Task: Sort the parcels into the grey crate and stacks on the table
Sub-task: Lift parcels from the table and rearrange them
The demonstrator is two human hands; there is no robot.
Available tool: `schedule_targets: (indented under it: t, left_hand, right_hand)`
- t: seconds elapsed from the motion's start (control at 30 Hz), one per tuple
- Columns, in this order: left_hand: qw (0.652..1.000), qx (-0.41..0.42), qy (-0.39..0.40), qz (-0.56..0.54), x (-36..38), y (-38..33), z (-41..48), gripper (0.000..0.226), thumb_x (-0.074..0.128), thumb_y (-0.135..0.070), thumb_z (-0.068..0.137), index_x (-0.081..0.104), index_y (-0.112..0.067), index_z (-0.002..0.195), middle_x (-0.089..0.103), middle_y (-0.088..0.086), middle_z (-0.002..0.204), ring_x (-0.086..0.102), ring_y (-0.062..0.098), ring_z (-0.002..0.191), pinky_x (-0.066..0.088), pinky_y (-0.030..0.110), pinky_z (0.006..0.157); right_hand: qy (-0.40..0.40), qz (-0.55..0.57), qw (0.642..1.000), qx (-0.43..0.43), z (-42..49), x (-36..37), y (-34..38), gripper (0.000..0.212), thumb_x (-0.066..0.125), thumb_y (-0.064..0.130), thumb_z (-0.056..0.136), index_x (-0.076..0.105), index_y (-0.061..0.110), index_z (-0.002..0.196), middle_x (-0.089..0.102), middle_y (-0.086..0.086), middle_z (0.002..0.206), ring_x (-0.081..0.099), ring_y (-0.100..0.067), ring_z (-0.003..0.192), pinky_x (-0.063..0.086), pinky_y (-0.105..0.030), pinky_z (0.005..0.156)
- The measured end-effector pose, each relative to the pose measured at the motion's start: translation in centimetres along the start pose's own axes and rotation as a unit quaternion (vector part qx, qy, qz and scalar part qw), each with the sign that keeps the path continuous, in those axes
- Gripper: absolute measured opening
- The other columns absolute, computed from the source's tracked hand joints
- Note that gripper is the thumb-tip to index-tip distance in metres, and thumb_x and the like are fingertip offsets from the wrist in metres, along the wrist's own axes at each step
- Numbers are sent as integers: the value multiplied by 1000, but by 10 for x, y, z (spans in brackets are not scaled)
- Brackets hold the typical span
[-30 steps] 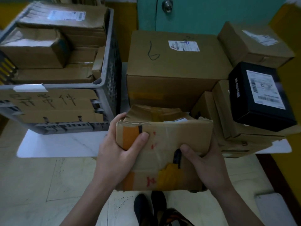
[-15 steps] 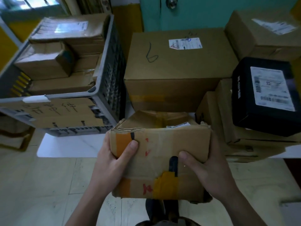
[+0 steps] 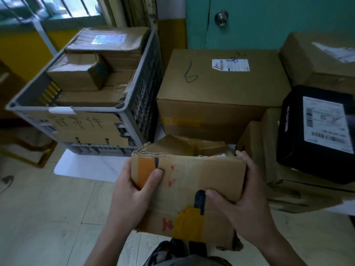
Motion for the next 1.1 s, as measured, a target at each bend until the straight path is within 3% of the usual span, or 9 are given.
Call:
schedule_targets:
  t: [0.1,0.2,0.3,0.37,0.47,0.73,0.9,1.03,1.1]
  left_hand:
    - [1000,11,-7,0,-2,1,-6,64,63,-84,57,52,-47,109,65,-24,103,66,0,92,54,26,73]
    - [1000,30,-2,-5,-4,-2,-14,75,63,-92,53,53,-41,108,67,-20,103,67,3,90,55,21,70]
    - [999,27,17,-19,-4,8,-21,82,68,-89,52,53,-33,110,67,-12,102,68,10,91,57,30,71]
    - [999,26,24,-24,-4,15,-28,80,72,-86,52,52,-38,113,66,-10,104,67,15,94,57,37,74]
    - [997,30,36,-56,2,16,-33,71,76,-82,51,51,-51,110,67,-10,107,68,16,95,59,36,72]
    - [994,61,52,-67,11,11,-33,65,78,-78,55,51,-57,110,66,-14,114,66,11,102,56,21,73]
    - [993,71,40,-84,9,9,-30,57,78,-76,59,57,-51,106,68,-7,104,68,13,92,55,22,71]
    - [991,93,19,-93,8,1,-27,33,73,-49,68,60,-43,97,68,-6,98,68,14,88,57,25,71]
    - [991,89,13,-102,9,-2,-26,31,73,-48,66,60,-42,94,69,-6,97,68,13,87,56,23,71]
  right_hand:
    - [-3,5,1000,-20,-1,-1,-1,90,80,70,55,17,80,120,19,31,150,28,-4,139,39,-48,111]
    - [-9,-4,998,-58,-6,-2,-5,88,76,68,51,24,72,122,9,44,148,20,7,141,35,-28,106]
    - [5,-12,997,-76,-12,-1,-9,87,76,66,51,26,67,122,7,35,155,16,4,145,26,-14,101]
    - [17,-14,997,-79,-16,-1,-14,88,77,64,50,25,66,122,6,29,158,16,1,147,25,-13,102]
    - [30,-13,996,-82,-18,-2,-18,89,78,62,50,25,65,121,4,28,159,13,10,145,28,-5,98]
    - [44,-9,994,-97,-12,-6,-20,89,80,59,51,26,66,122,4,25,161,12,3,148,34,-18,98]
    - [1,45,995,-90,-15,-12,-23,105,76,78,54,20,61,141,14,20,161,20,-2,147,36,-14,108]
    - [-37,90,993,-63,-15,-17,-25,99,78,78,48,26,66,130,21,24,158,31,3,141,43,-13,101]
    - [-46,95,993,-58,-15,-19,-25,94,79,78,48,28,67,126,22,25,157,35,5,137,46,-16,99]
Point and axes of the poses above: each hand's wrist, its own z-axis towards the middle knuckle, its own x-axis out of the palm, y = z × x, the point moved 8 cm from there along z, towards the middle knuckle
